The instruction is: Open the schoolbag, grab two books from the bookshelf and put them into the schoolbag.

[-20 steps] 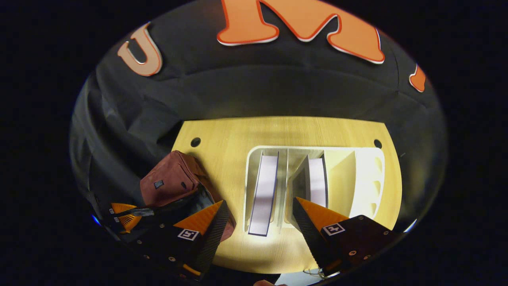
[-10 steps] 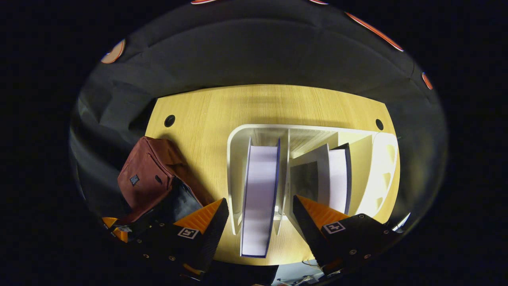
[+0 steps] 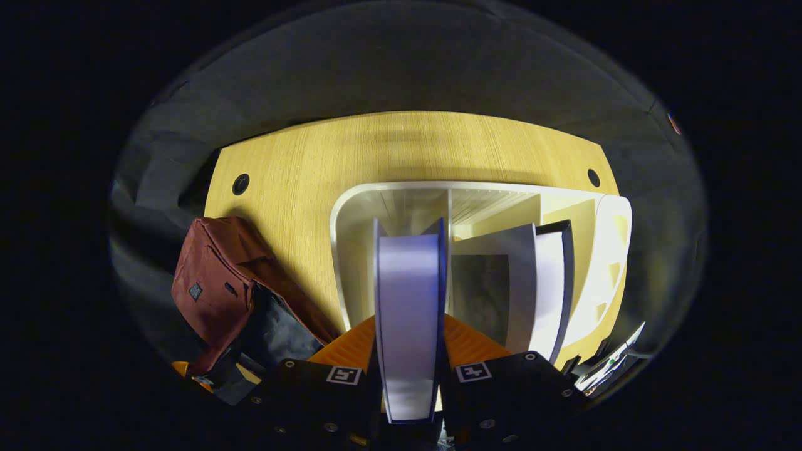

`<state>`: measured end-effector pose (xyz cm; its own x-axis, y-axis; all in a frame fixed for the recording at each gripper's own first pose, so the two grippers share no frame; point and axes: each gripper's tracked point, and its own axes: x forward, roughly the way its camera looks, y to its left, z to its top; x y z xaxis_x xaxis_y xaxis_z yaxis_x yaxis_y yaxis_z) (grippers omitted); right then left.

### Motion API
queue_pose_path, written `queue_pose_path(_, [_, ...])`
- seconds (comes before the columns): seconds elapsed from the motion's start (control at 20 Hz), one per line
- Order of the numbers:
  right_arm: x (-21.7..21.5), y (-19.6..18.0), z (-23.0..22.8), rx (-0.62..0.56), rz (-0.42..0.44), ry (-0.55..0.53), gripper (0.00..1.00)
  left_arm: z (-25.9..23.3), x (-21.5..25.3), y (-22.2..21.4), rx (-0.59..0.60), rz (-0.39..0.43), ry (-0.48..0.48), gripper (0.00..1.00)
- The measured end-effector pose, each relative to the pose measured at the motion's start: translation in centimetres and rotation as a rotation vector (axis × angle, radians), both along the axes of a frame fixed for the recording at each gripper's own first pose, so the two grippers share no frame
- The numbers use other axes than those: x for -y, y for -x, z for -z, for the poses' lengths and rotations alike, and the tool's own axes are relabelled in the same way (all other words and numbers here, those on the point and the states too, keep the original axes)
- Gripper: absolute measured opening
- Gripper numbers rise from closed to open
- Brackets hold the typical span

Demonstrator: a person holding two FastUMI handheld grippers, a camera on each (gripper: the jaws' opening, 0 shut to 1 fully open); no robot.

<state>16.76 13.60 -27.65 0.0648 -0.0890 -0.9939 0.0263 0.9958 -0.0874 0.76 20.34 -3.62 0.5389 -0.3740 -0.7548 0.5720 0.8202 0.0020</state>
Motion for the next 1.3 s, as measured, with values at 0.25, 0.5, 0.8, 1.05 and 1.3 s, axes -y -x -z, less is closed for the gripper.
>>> queue_pose_path(0.25, [0.3, 0.1, -3.4, 0.021, 0.043, -0.038, 0.37, 0.0, 0.3, -0.2, -0.005, -0.014, 0.004, 0.04])
queue_pose_path(0.5, [0.8, 1.7, -8.9, 0.081, 0.000, -0.064, 0.36, -0.4, -0.2, -0.4, -0.005, -0.010, -0.017, 0.04])
queue_pose_path(0.8, [0.0, 4.8, -15.0, 0.188, -0.059, -0.139, 0.36, -1.7, -1.5, -1.3, 0.002, -0.016, -0.064, 0.04])
queue_pose_path(1.05, [-0.1, 7.4, -19.6, 0.286, -0.057, -0.228, 0.36, -1.9, -1.5, -1.5, 0.009, -0.012, -0.092, 0.04])
queue_pose_path(1.3, [-1.0, 11.3, -20.0, 0.343, -0.050, -0.330, 0.36, -1.8, -2.1, -1.5, 0.005, -0.050, -0.089, 0.04])
